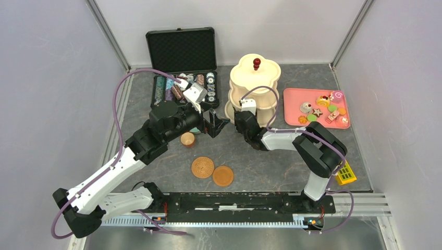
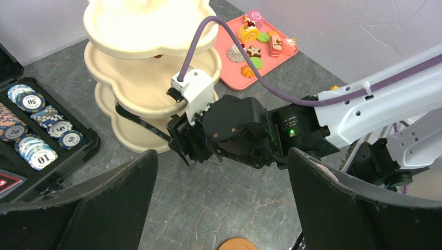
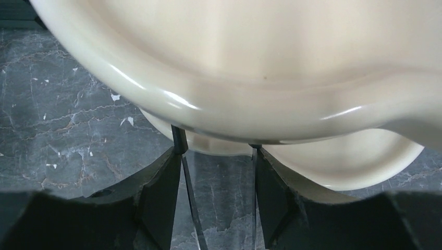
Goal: Serve the afternoon tea
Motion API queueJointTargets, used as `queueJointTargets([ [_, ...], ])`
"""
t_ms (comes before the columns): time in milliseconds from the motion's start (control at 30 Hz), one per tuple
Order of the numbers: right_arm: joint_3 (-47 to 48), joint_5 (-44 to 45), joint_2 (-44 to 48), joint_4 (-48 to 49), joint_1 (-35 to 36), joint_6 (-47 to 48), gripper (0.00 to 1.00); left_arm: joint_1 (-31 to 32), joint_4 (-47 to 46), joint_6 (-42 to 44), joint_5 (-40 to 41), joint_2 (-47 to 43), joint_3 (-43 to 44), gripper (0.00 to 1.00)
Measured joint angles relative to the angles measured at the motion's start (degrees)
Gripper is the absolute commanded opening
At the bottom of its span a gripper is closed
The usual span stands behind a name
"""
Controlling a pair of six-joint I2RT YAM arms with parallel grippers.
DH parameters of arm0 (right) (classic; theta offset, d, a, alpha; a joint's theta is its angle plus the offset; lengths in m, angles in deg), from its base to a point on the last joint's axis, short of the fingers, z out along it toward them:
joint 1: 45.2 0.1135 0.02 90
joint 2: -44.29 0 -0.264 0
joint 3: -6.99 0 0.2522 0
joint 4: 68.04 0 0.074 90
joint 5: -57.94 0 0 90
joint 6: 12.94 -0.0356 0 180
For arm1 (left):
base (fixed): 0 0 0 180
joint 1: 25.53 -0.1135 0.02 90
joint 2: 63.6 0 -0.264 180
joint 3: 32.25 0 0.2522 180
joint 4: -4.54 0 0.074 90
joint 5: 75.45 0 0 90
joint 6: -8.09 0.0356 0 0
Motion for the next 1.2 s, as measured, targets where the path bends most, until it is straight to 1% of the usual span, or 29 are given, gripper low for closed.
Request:
queueJointTargets([
  [67, 0.0, 0.4, -0.4, 1.0, 0.0, 0.1, 0.61, 0.0, 0.0, 0.0, 0.0, 0.0, 0.0, 1.0],
  [333, 0.0, 1.4, -1.4, 2.6, 0.0, 1.0, 0.66, 0.0, 0.0, 0.0, 0.0, 0.0, 0.0, 1.0],
  [667, -0.5, 1.1, -0.6, 2.3, 0.6, 1.1, 0.62, 0.0, 0.0, 0.0, 0.0, 0.0, 0.0, 1.0],
  [900, -4.8, -0.6, 5.5, -1.2, 0.8, 1.0, 0.61, 0.0, 0.0, 0.0, -0.1, 0.0, 0.0, 1.0],
  [1067, -7.6, -3.3, 9.7, -5.0, 0.8, 1.0, 0.6, 0.0, 0.0, 0.0, -0.1, 0.0, 0.0, 1.0],
  [1133, -10.1, -4.4, 12.3, -6.7, 0.8, 1.2, 0.58, 0.0, 0.0, 0.0, -0.1, 0.0, 0.0, 1.0],
  [1200, -13.9, -5.6, 16.8, -9.0, 0.8, 1.6, 0.53, 0.0, 0.0, 0.0, -0.1, 0.0, 0.0, 1.0],
])
